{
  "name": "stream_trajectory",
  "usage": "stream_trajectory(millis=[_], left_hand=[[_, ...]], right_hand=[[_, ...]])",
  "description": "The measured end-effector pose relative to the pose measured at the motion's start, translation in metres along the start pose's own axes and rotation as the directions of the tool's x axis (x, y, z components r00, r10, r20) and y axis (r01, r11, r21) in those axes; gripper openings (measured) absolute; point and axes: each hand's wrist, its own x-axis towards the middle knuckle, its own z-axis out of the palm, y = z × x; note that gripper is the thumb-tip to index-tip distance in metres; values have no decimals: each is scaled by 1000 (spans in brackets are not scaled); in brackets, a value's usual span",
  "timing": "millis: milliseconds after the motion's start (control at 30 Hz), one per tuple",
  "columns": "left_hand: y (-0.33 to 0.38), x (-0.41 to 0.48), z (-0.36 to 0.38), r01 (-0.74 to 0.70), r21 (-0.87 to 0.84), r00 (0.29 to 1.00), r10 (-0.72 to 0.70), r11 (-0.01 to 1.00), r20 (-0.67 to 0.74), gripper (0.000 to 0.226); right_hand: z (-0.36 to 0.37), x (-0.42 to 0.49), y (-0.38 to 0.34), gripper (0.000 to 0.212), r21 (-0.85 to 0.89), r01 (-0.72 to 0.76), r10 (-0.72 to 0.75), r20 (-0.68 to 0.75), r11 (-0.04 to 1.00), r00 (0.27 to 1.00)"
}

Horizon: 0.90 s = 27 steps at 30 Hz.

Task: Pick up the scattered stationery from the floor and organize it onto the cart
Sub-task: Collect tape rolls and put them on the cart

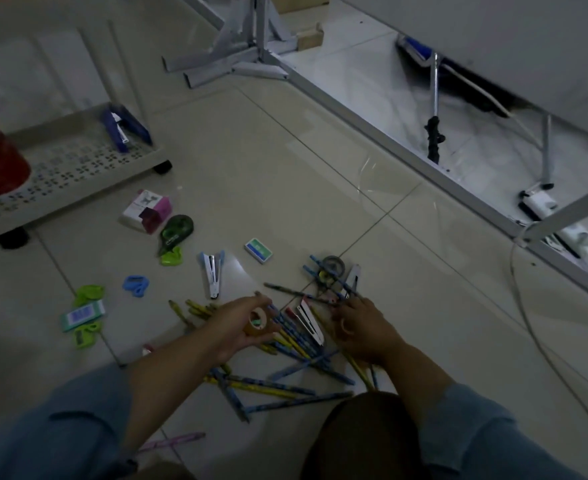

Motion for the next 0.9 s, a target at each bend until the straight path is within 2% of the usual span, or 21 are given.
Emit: stream_trajectory(millis=[200,333,400,467,533,600,667,767,900], left_hand=[[-10,2,-6,40,37,999,-39,998,-26,20],[-13,-2,-16,17,59,999,-15,998,-32,15],[-9,-6,-22,-5,17,999,5,1000,-46,9],[-4,-8,-31,-49,-4,997,49,999,-59,10],[1,-12,-44,-125,59,990,129,990,-57,29],[5,-17,-59,-208,205,971,227,956,-75,40],[11,-27,-74,-259,312,946,305,914,-107,40],[24,-48,-99,-309,326,913,375,893,-160,48],[60,-80,-130,-386,479,795,548,788,-260,49]], right_hand=[[7,-5,-7,29,-80,-24,22,-29,996,999],[0,-2,-11,39,63,-84,83,11,994,996],[-2,0,-19,43,214,-109,122,-52,971,991],[-5,3,-33,38,348,-105,166,-149,931,975],[-6,11,-51,35,438,-71,185,-224,896,957],[-9,22,-74,37,520,-14,174,-260,854,950],[-12,33,-102,37,567,60,127,-285,821,950],[-21,48,-153,37,625,175,61,-337,761,939],[-47,71,-217,41,690,284,13,-391,666,920]])
